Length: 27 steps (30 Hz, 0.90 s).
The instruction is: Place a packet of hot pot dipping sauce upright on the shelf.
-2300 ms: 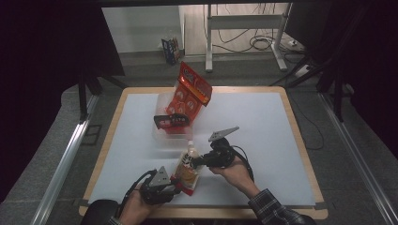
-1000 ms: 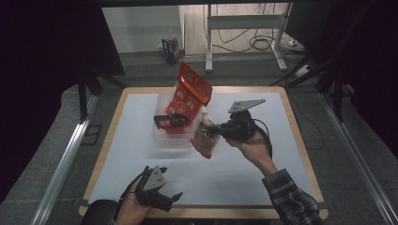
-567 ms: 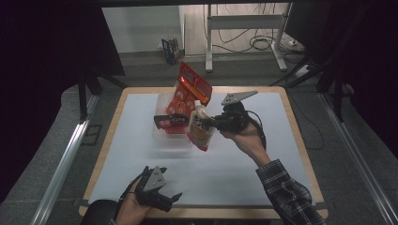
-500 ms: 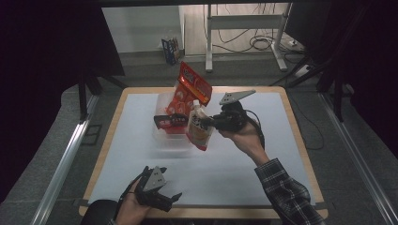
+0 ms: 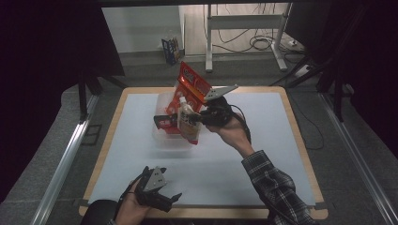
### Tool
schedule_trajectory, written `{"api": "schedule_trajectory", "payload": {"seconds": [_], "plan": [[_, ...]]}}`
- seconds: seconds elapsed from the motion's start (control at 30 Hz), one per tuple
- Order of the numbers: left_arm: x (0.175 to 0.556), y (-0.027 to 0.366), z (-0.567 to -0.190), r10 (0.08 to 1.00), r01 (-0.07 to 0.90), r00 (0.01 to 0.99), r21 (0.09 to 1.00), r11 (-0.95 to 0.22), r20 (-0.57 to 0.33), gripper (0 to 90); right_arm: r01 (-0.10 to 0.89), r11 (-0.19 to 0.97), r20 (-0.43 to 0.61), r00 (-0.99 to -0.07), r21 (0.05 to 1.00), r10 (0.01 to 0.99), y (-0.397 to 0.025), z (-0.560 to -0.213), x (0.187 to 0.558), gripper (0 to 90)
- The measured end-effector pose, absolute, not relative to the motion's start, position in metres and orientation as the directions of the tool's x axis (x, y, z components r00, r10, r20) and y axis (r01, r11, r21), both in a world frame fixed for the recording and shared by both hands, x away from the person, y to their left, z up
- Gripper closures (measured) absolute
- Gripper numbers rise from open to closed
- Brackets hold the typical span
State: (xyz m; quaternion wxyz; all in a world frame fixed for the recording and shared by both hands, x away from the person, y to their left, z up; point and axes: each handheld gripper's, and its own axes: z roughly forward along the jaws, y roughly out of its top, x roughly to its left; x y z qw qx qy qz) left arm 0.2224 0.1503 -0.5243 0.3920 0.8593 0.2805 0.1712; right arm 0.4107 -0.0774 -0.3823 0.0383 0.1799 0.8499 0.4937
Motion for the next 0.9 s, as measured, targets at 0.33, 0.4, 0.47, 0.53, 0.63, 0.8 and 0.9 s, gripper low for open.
{"api": "schedule_trajectory", "payload": {"seconds": [0.33,0.4,0.47,0.53,0.63,0.8,0.9], "plan": [[0.222,0.152,-0.523,0.616,0.346,0.784,0.772,-0.533,0.074,1.4,0.264,0.429,0.140,-0.944,0.864,0.299,-0.048,-0.389,0.418,87.9],[0.222,0.152,-0.523,0.616,0.346,0.784,0.771,-0.534,0.075,1.4,0.261,0.432,0.143,-0.947,0.863,0.287,-0.042,-0.391,0.418,87.8],[0.222,0.152,-0.523,0.616,0.347,0.785,0.771,-0.534,0.073,1.4,0.257,0.444,0.141,-0.950,0.858,0.277,-0.036,-0.394,0.418,87.9],[0.222,0.152,-0.523,0.616,0.347,0.785,0.772,-0.533,0.073,1.4,0.263,0.451,0.151,-0.951,0.853,0.268,-0.033,-0.398,0.417,87.8],[0.222,0.152,-0.523,0.615,0.347,0.785,0.772,-0.533,0.072,1.4,0.274,0.446,0.172,-0.951,0.852,0.257,-0.033,-0.402,0.418,87.8],[0.222,0.151,-0.524,0.613,0.348,0.787,0.768,-0.537,0.072,1.4,0.280,0.515,0.158,-0.950,0.810,0.268,-0.031,-0.410,0.420,87.6],[0.222,0.151,-0.524,0.613,0.349,0.787,0.767,-0.538,0.072,1.4,0.297,0.523,0.170,-0.946,0.799,0.278,-0.031,-0.420,0.422,87.5]]}}
